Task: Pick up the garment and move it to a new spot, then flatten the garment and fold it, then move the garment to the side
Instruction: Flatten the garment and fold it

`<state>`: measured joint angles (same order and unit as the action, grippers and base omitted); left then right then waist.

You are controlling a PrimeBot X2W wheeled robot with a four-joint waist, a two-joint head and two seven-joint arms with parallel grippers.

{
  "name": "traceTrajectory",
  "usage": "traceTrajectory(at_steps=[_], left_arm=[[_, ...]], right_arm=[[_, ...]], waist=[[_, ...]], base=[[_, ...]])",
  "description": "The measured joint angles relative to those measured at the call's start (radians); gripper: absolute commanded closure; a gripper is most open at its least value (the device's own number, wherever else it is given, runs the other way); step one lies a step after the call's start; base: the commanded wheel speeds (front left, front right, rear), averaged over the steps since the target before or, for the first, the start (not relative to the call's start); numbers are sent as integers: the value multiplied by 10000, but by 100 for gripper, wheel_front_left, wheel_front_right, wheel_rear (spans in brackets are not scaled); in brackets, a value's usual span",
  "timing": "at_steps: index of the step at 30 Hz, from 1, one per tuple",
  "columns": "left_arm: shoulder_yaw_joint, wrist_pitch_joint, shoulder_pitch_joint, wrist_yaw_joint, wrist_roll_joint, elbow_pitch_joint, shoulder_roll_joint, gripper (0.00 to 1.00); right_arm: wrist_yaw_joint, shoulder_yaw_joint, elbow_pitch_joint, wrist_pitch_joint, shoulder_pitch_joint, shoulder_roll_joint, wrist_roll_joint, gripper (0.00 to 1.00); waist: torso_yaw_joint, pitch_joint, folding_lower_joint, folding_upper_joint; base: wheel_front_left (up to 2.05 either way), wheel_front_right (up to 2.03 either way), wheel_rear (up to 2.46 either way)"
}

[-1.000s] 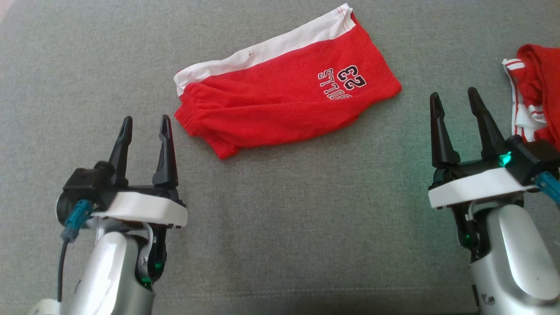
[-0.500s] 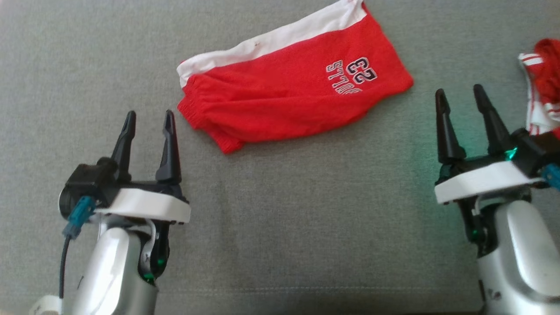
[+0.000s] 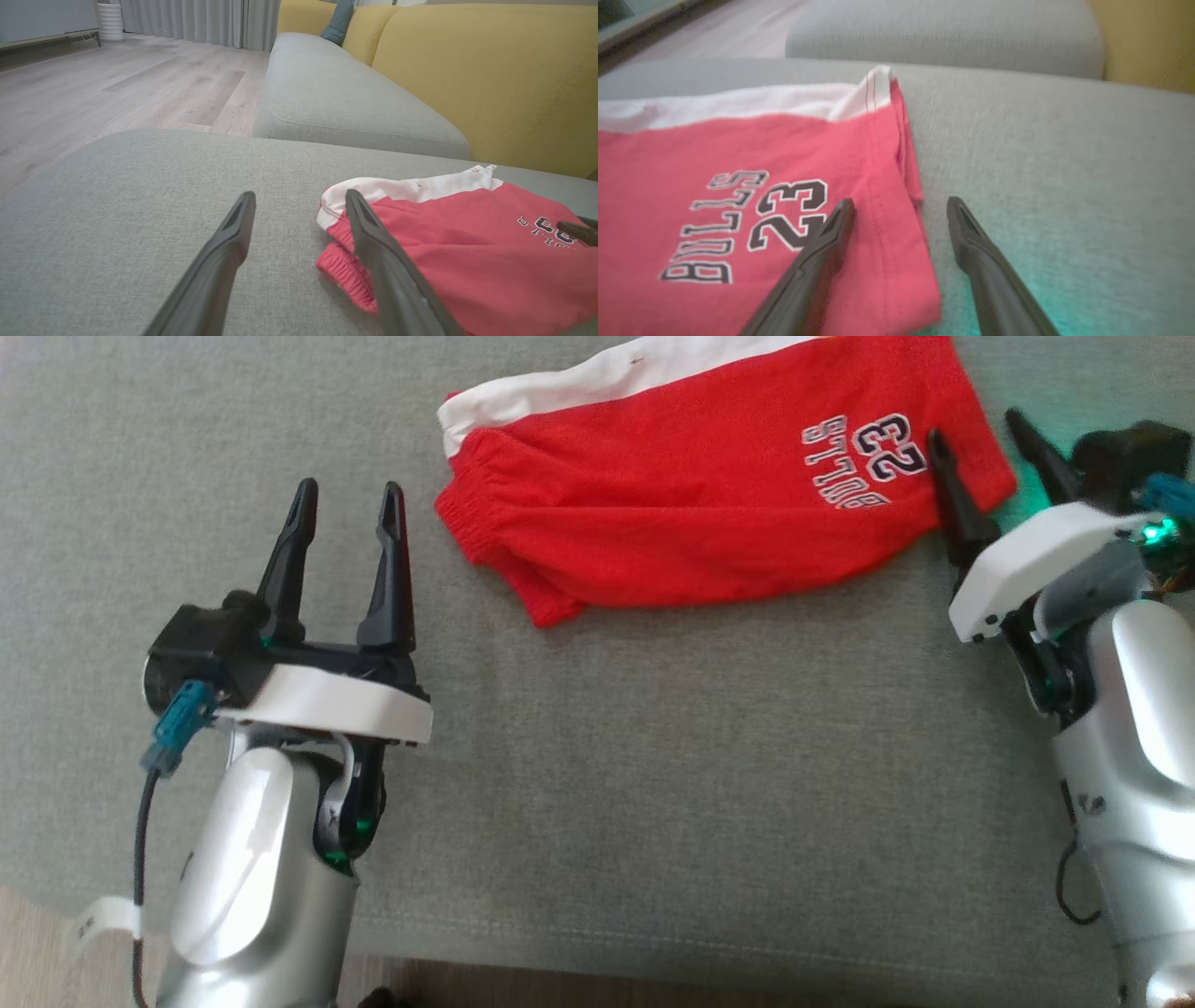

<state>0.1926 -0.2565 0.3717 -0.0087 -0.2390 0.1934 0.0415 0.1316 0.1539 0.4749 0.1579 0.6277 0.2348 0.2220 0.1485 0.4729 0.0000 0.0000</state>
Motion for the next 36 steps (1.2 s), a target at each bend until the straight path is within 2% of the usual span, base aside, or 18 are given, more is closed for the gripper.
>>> traceTrajectory(at_steps=[6,7,8,9,17,27,36], left_arm=[[2,0,70,-2,2,29,-46,0],[2,0,71,-2,2,29,-50,0],[2,0,72,-2,6,27,-52,0],[0,0,72,-2,38,29,-58,0],[-69,0,70,-4,136,21,-81,0],[-219,0,-114,-90,196,178,-82,0],[-330,0,-427,-104,295,370,-81,0]], right_arm=[[0,171,414,1055,804,23,364,0],[0,207,424,1183,848,27,453,24],[0,244,407,1200,849,25,512,56],[0,257,410,1248,846,13,589,100],[0,144,173,1129,581,-132,594,100],[0,-826,-1300,337,-1910,-1049,464,100],[0,-1701,-1983,355,-3213,-1361,318,100]], waist=[[134,166,0,0],[125,163,0,0],[114,164,0,0],[101,162,0,0],[-62,62,0,0],[-553,-486,0,0],[-749,-889,0,0]], base=[[0,0,0],[0,0,0],[0,0,0],[0,0,0],[0,0,0],[0,0,0],[0,0,0]])
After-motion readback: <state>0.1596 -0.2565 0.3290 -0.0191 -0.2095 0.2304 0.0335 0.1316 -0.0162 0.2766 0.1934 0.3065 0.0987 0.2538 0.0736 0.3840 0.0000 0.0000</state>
